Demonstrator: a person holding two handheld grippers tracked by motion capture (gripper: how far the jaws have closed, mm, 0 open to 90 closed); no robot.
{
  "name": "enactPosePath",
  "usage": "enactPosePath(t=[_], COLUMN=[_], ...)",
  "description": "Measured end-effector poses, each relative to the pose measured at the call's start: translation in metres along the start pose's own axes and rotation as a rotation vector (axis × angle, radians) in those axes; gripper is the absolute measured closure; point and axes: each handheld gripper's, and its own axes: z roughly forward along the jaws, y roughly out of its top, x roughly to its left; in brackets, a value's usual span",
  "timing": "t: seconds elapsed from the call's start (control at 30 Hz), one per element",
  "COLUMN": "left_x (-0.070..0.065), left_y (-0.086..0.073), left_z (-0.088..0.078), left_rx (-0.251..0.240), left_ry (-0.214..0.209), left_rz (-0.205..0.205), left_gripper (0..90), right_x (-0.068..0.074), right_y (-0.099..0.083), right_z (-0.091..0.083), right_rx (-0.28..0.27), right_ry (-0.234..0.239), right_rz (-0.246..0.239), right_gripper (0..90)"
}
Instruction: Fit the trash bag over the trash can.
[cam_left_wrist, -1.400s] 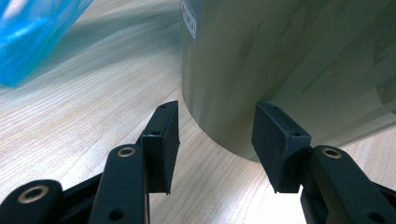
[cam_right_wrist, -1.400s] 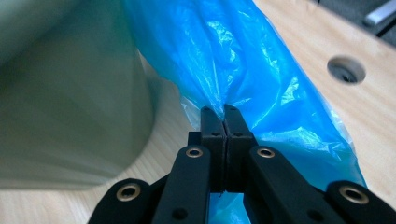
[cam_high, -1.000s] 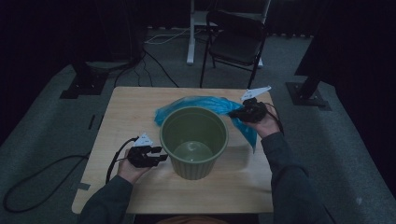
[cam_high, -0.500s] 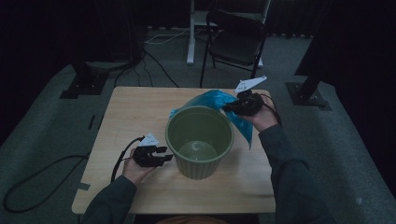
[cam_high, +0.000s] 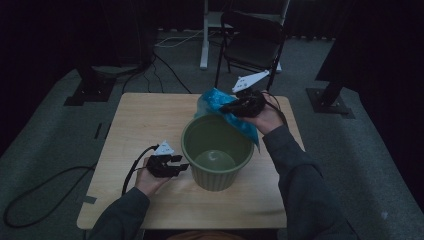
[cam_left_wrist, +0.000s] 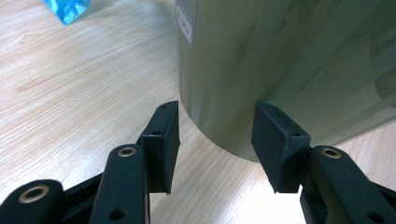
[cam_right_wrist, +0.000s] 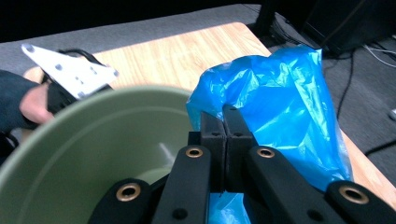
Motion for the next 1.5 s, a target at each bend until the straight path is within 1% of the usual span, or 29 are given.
enactPosePath(t=[0.17, 0.2, 0.23, 0.27, 0.37, 0.5, 0.6, 0.67, 0.77, 0.97, 1.07, 1.1, 1.17, 1.23, 1.27, 1.3, 1.37, 1.4, 1.43, 1.47, 1.5], left_x=[-0.004, -0.004, -0.006, -0.006, -0.008, -0.008, -0.007, -0.006, -0.005, -0.004, -0.004, -0.003, -0.003, -0.003, -0.003, -0.003, -0.004, -0.005, -0.005, -0.006, -0.006], left_y=[0.005, 0.005, 0.007, 0.008, 0.010, 0.011, 0.011, 0.011, 0.011, 0.011, 0.011, 0.011, 0.011, 0.011, 0.011, 0.012, 0.012, 0.012, 0.012, 0.013, 0.013], left_z=[0.007, 0.007, 0.009, 0.010, 0.012, 0.011, 0.010, 0.008, 0.007, 0.005, 0.003, 0.002, 0.000, -0.002, -0.002, -0.004, -0.006, -0.008, -0.008, -0.011, -0.012], left_rx=[0.000, 0.000, 0.001, 0.001, -0.005, -0.015, -0.027, -0.034, -0.040, -0.049, -0.057, -0.058, -0.066, -0.069, -0.069, -0.078, -0.089, -0.094, -0.094, -0.114, -0.120], left_ry=[-0.007, -0.007, -0.010, -0.011, -0.012, -0.014, -0.012, -0.009, -0.005, -0.001, 0.001, 0.005, 0.008, 0.010, 0.010, 0.015, 0.022, 0.035, 0.035, 0.048, 0.052], left_rz=[0.013, 0.013, 0.018, 0.019, 0.025, 0.019, 0.013, 0.011, 0.005, 0.003, 0.004, 0.006, 0.002, 0.003, 0.003, 0.003, 0.002, 0.011, 0.011, 0.016, 0.020], left_gripper=[51.8, 51.7, 51.7, 51.7, 51.7, 51.7, 51.7, 51.7, 51.7, 51.7, 51.7, 51.7, 51.7, 51.7, 51.7, 51.7, 51.7, 51.7, 51.9, 51.9, 52.2], right_x=[0.009, 0.009, 0.010, 0.014, 0.017, 0.020, 0.022, 0.024, 0.023, 0.029, 0.028, 0.028, 0.026, 0.024, 0.024, 0.020, 0.017, 0.017, 0.017, 0.016, 0.015], right_y=[0.016, 0.016, 0.018, 0.023, 0.029, 0.035, 0.040, 0.045, 0.051, 0.059, 0.059, 0.057, 0.053, 0.047, 0.047, 0.038, 0.033, 0.029, 0.029, 0.026, 0.020], right_z=[0.008, 0.008, 0.010, 0.013, 0.016, 0.017, 0.015, 0.013, 0.012, 0.015, 0.016, 0.018, 0.020, 0.021, 0.021, 0.019, 0.018, 0.018, 0.018, 0.017, 0.017], right_rx=[-0.013, -0.013, -0.015, -0.021, -0.029, -0.057, -0.071, -0.097, -0.118, -0.117, -0.115, -0.103, -0.093, -0.083, -0.083, -0.078, -0.072, -0.066, -0.066, -0.062, -0.055], right_ry=[0.034, 0.034, 0.037, 0.049, 0.062, 0.082, 0.087, 0.099, 0.102, 0.107, 0.106, 0.102, 0.099, 0.095, 0.095, 0.089, 0.083, 0.083, 0.083, 0.079, 0.076], right_rz=[-0.022, -0.022, -0.032, -0.034, -0.046, -0.036, -0.038, -0.039, -0.030, -0.041, -0.040, -0.033, -0.034, -0.025, -0.025, -0.008, 0.001, 0.007, 0.007, 0.006, 0.018], right_gripper=[89.7, 89.7, 89.7, 89.7, 89.7, 89.7, 89.8, 89.7, 89.7, 89.7, 89.7, 89.7, 89.7, 89.7, 89.7, 89.7, 89.7, 89.7, 89.7, 89.7, 89.7])
